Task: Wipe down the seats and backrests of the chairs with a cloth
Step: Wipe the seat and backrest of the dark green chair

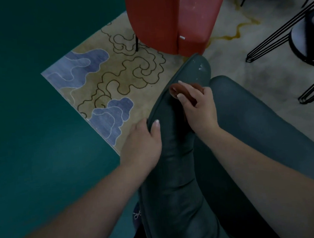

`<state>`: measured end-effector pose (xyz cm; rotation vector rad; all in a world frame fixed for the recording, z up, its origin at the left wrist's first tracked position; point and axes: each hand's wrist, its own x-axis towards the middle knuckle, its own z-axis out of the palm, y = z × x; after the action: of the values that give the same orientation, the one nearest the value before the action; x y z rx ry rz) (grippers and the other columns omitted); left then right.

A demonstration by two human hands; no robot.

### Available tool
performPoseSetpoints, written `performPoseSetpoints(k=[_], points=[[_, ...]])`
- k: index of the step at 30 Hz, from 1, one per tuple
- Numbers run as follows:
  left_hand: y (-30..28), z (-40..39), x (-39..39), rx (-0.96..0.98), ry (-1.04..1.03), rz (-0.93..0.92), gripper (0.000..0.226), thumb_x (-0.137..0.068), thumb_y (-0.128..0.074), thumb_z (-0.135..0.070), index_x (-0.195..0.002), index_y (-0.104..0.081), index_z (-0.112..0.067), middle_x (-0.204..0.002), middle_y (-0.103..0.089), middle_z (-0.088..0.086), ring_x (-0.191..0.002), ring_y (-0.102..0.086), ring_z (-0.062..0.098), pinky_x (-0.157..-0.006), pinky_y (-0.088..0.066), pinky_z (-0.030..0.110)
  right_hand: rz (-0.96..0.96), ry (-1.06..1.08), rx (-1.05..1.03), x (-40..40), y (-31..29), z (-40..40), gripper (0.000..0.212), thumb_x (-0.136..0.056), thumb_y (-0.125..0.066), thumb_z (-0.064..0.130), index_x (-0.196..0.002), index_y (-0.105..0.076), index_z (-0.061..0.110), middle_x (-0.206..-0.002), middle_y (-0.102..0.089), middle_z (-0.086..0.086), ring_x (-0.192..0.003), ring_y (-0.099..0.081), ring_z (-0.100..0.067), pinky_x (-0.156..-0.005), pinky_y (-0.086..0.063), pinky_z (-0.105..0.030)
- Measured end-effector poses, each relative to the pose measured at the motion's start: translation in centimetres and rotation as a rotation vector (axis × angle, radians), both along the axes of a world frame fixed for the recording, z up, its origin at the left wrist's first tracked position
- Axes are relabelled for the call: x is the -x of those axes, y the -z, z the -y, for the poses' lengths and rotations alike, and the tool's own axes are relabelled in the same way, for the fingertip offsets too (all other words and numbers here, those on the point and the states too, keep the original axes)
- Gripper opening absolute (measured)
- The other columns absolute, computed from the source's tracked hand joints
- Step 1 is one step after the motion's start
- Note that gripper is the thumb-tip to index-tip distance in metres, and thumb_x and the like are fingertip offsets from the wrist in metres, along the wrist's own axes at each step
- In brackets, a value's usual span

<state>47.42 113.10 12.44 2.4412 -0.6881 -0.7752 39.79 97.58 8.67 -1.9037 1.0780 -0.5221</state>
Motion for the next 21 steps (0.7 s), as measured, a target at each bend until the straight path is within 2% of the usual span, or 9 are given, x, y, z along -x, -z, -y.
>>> performPoseSetpoints(k=[2, 4, 6, 8, 10, 13, 17, 19, 21], points=[[0.4, 4.0, -1.7, -0.001, 0.079, 0.045, 0.059, -0.097, -0.024, -0.057, -0.137, -0.042, -0.019, -0.135, -0.048, 0.007, -0.119, -0.049, 0.028, -0.097, -0.043, 0.045, 0.063, 0.108, -0.075, 0.4, 0.0, 0.9, 0.033, -0.095, -0.055, 0.043, -0.127, -0.054, 0.051, -0.117, -0.041, 0.008, -0.102, -0.047, 0.002, -0.081, -0.031, 0.002], [0.8, 7.5, -2.7, -0.020, 0.165, 0.088, 0.063, -0.095, -0.025, -0.061, -0.143, -0.034, -0.020, -0.139, -0.046, 0.008, -0.121, -0.048, 0.028, -0.095, -0.043, 0.042, 0.128, 0.251, -0.149, 0.9, 0.2, 2.0, 0.031, -0.096, -0.053, 0.042, -0.125, -0.056, 0.050, -0.117, -0.045, 0.009, -0.098, -0.048, 0.008, -0.073, -0.033, 0.006], [1.5, 9.4, -3.0, -0.058, 0.226, 0.175, 0.068, -0.093, -0.029, -0.065, -0.146, -0.027, -0.022, -0.134, -0.051, 0.009, -0.115, -0.053, 0.029, -0.085, -0.043, 0.038, 0.213, 0.358, -0.216, 1.4, 0.6, 3.4, 0.031, -0.096, -0.053, 0.040, -0.126, -0.059, 0.044, -0.121, -0.053, 0.008, -0.101, -0.052, 0.006, -0.078, -0.038, -0.002], [2.2, 9.6, -3.0, -0.056, 0.227, 0.250, 0.066, -0.091, -0.034, -0.065, -0.143, -0.028, -0.025, -0.121, -0.059, 0.009, -0.103, -0.059, 0.031, -0.073, -0.041, 0.034, 0.288, 0.426, -0.277, 1.6, 0.9, 4.7, 0.030, -0.096, -0.054, 0.038, -0.125, -0.062, 0.039, -0.119, -0.061, 0.013, -0.105, -0.056, 0.003, -0.085, -0.043, -0.013], [2.7, 9.3, -3.0, -0.060, 0.212, 0.286, 0.063, -0.090, -0.033, -0.067, -0.139, -0.029, -0.027, -0.113, -0.061, 0.008, -0.096, -0.060, 0.030, -0.068, -0.042, 0.034, 0.309, 0.458, -0.294, 1.2, 1.1, 6.6, 0.028, -0.095, -0.055, 0.037, -0.122, -0.064, 0.037, -0.110, -0.065, 0.022, -0.104, -0.060, 0.001, -0.092, -0.049, -0.024], [3.1, 9.4, -2.9, -0.088, 0.223, 0.379, 0.064, -0.089, -0.024, -0.068, -0.139, -0.025, -0.029, -0.109, -0.061, 0.008, -0.087, -0.061, 0.030, -0.065, -0.045, 0.036, 0.294, 0.450, -0.310, -0.5, 0.7, 10.5, 0.028, -0.095, -0.054, 0.041, -0.121, -0.063, 0.040, -0.109, -0.067, 0.017, -0.106, -0.062, -0.007, -0.098, -0.050, -0.035], [3.2, 9.3, -2.5, -0.090, 0.211, 0.428, 0.066, -0.088, -0.017, -0.069, -0.140, -0.019, -0.029, -0.111, -0.059, 0.007, -0.084, -0.060, 0.029, -0.061, -0.041, 0.034, 0.157, 0.317, -0.258, -4.0, 1.1, 13.6, 0.036, -0.098, -0.050, 0.041, -0.132, -0.057, 0.037, -0.128, -0.059, 0.004, -0.115, -0.056, -0.012, -0.101, -0.046, -0.029], [3.1, 9.2, -2.5, -0.090, 0.208, 0.437, 0.065, -0.088, -0.016, -0.068, -0.140, -0.018, -0.030, -0.114, -0.058, 0.006, -0.085, -0.061, 0.029, -0.062, -0.045, 0.035, 0.087, 0.262, -0.177, -4.1, 2.2, 11.7, 0.037, -0.095, -0.050, 0.048, -0.132, -0.052, 0.048, -0.130, -0.047, 0.004, -0.110, -0.050, -0.008, -0.088, -0.042, -0.016], [3.1, 9.2, -2.4, -0.079, 0.217, 0.446, 0.064, -0.088, -0.015, -0.067, -0.139, -0.019, -0.029, -0.114, -0.059, 0.005, -0.085, -0.062, 0.029, -0.063, -0.047, 0.036, 0.078, 0.158, -0.006, -2.9, 2.7, 8.3, 0.039, -0.091, -0.048, 0.056, -0.130, -0.045, 0.059, -0.121, -0.040, 0.009, -0.104, -0.045, -0.002, -0.081, -0.034, -0.008]])
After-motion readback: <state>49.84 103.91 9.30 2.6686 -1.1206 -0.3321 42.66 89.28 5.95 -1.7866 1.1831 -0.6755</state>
